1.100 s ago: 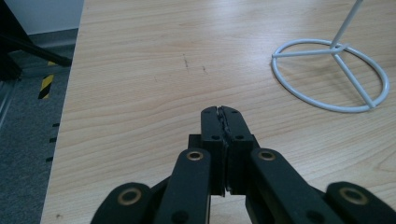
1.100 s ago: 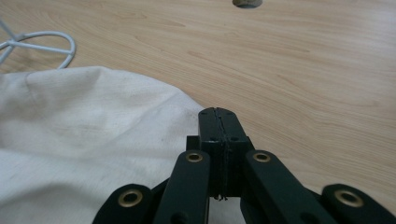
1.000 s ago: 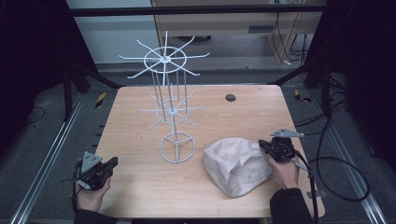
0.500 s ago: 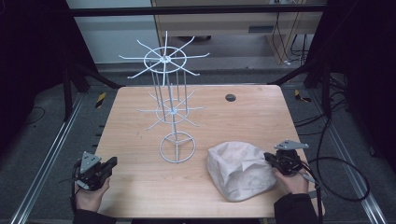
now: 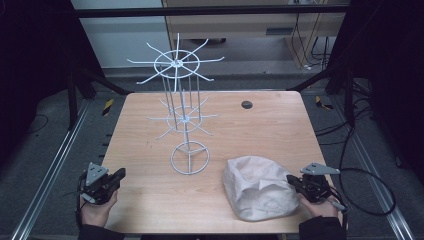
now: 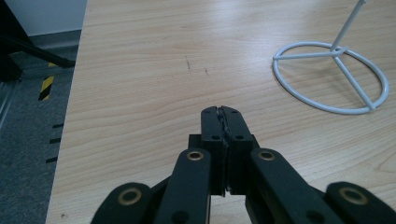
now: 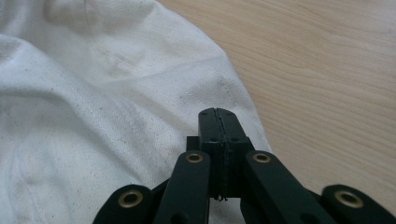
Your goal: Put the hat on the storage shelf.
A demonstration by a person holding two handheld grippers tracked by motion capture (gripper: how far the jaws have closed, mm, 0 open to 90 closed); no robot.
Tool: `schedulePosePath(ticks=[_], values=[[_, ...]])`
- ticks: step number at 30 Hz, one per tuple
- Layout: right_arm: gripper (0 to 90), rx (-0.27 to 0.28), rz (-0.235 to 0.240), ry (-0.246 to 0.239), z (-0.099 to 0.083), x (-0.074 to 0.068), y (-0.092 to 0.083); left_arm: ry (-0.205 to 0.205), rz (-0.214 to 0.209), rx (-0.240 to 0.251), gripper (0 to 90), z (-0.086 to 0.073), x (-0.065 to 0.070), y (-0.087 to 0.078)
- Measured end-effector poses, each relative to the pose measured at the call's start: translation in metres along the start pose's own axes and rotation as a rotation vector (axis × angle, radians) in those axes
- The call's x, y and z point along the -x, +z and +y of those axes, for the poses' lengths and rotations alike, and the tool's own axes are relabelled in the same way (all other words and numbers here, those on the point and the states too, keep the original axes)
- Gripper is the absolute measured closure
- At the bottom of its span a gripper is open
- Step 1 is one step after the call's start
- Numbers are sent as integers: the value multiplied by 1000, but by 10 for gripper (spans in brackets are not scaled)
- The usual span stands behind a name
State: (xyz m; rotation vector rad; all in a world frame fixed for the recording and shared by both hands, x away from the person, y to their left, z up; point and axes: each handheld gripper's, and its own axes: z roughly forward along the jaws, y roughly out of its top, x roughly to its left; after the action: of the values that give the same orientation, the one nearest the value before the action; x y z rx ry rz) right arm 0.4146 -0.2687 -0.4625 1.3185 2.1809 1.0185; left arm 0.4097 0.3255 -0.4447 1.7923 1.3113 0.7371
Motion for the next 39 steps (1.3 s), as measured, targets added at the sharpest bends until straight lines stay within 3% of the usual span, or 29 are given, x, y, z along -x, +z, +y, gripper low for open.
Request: schedulePosePath(ticks=[8,11,17,21,25,34,39], values=[[900,2,9,-11,-7,-11,-10,4,-2,-1,886,0,0,0],[899,27,4,-22,-4,-10,-14,-1,-1,-2,883,-1,0,0],[780,119,12,-84,15,-11,-29,3,3,-8,876,-1,0,1],[673,139,68,-142,29,-20,-39,5,1,-10,874,-1,0,2],[601,108,115,-212,42,-31,-40,4,3,-10,872,-1,-1,1],[512,35,218,-321,57,-54,-29,4,8,-9,850,-1,-2,1],[459,-4,259,-353,58,-63,-23,-3,19,-11,794,-1,-4,2]])
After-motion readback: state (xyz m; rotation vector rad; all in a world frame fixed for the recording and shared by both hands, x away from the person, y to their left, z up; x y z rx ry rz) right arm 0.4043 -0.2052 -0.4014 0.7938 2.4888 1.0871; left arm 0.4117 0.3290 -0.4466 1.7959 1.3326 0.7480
